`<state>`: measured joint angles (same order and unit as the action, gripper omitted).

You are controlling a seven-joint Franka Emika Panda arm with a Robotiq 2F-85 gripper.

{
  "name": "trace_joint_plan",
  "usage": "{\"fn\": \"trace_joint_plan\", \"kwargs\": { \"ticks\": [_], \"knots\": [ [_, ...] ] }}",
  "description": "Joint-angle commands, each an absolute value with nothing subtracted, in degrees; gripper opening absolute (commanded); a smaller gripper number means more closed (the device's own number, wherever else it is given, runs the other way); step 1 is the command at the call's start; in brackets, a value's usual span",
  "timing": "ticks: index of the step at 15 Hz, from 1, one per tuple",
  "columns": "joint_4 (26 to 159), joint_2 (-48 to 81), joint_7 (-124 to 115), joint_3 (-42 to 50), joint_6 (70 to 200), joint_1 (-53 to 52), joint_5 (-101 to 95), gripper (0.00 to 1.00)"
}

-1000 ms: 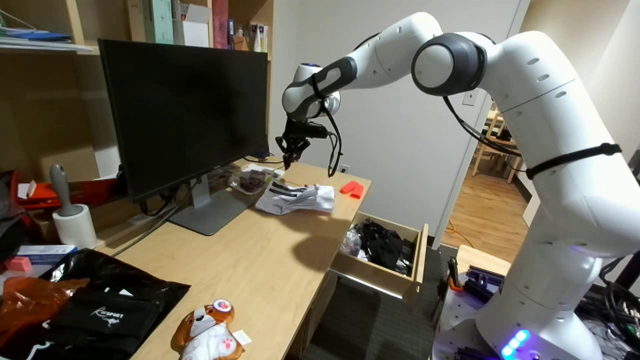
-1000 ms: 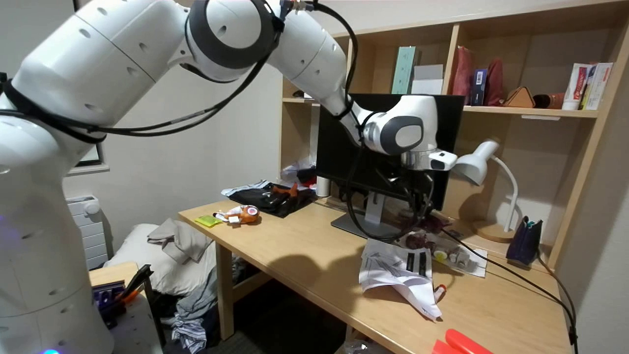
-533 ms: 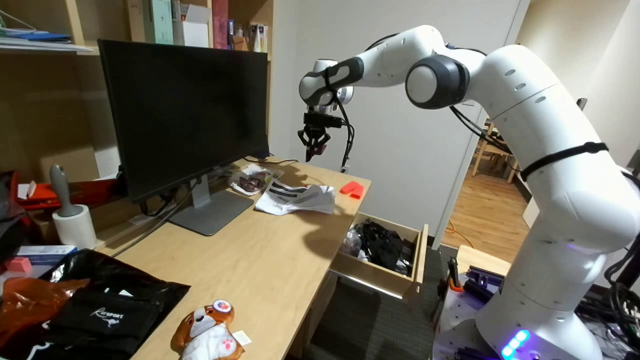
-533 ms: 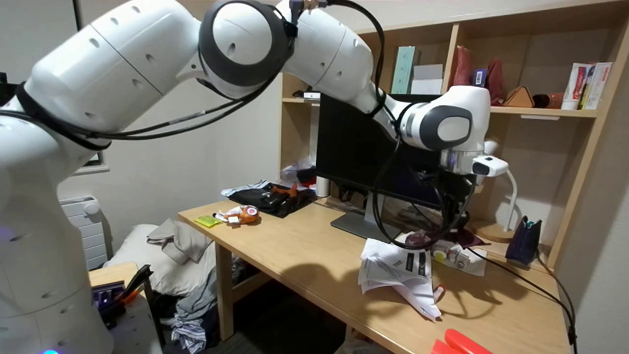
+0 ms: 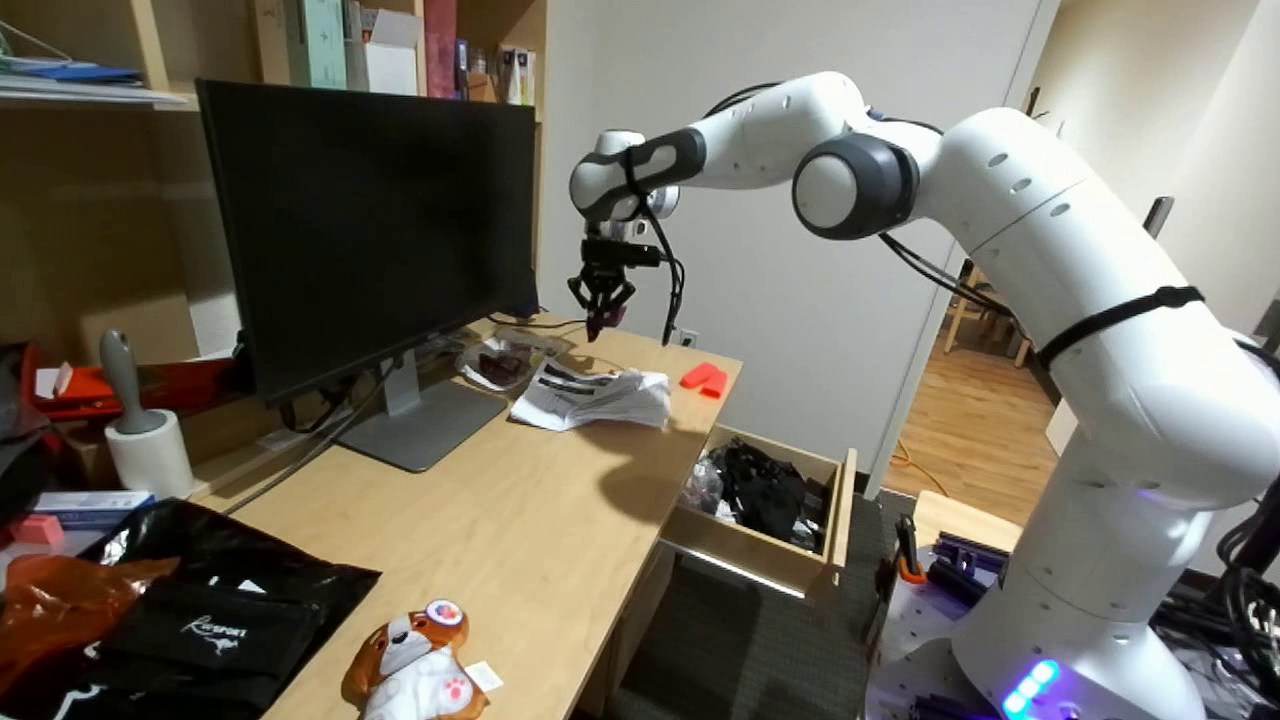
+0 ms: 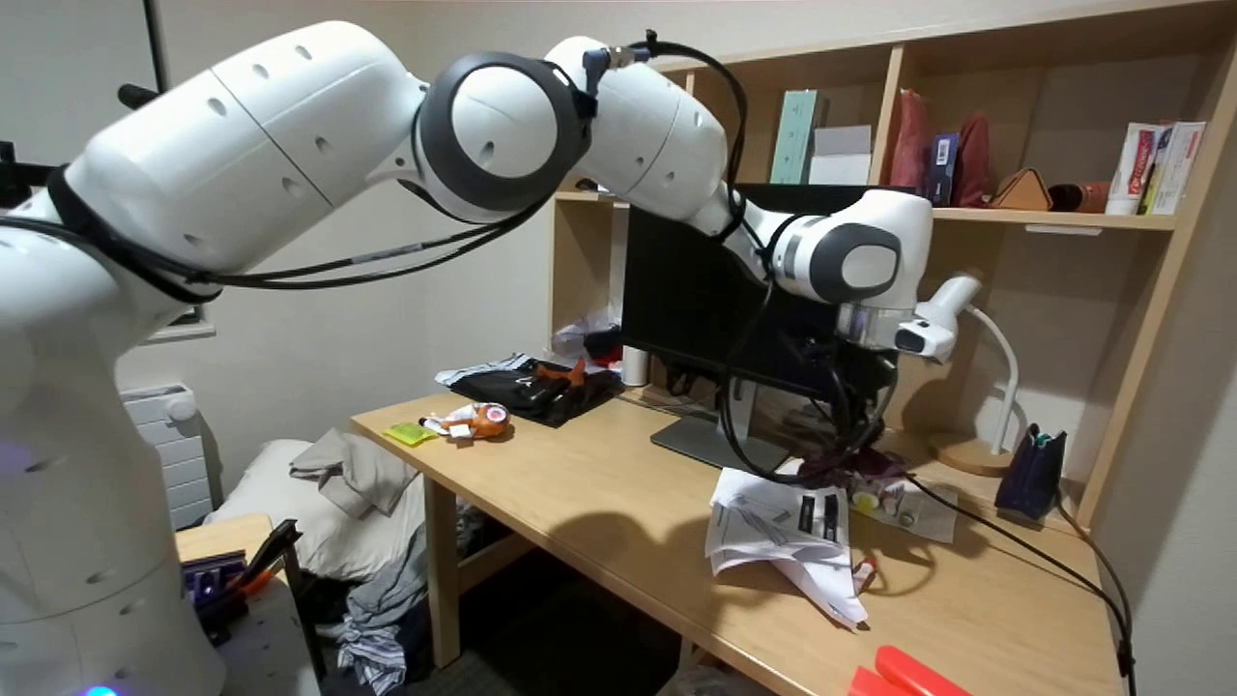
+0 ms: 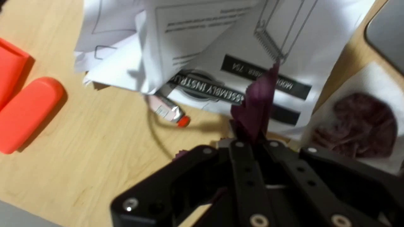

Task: Move the purple cloth to the left side of the desk then move the papers to the left side as well

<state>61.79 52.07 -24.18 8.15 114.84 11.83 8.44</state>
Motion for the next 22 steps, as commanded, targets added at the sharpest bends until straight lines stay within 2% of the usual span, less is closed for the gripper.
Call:
{"fn": "trace_joint_plan", "kwargs": {
  "ticks": [1, 7, 8, 15, 22],
  "knots": [
    [74.41, 45.93, -19.36, 6.38, 119.12, 6.09, 5.91, 0.07],
    [90.05, 38.63, -11.76, 4.89, 127.7, -1.5, 0.34, 0.07],
    [81.36, 44.53, -15.84, 5.17, 124.11, -0.82, 1.99, 0.08],
    [82.95, 44.37, -11.99, 2.89, 122.75, -1.62, 1.8, 0.07],
    [100.26, 37.83, -7.1, -3.73, 128.17, -10.97, -1.54, 0.07]
  ]
}}
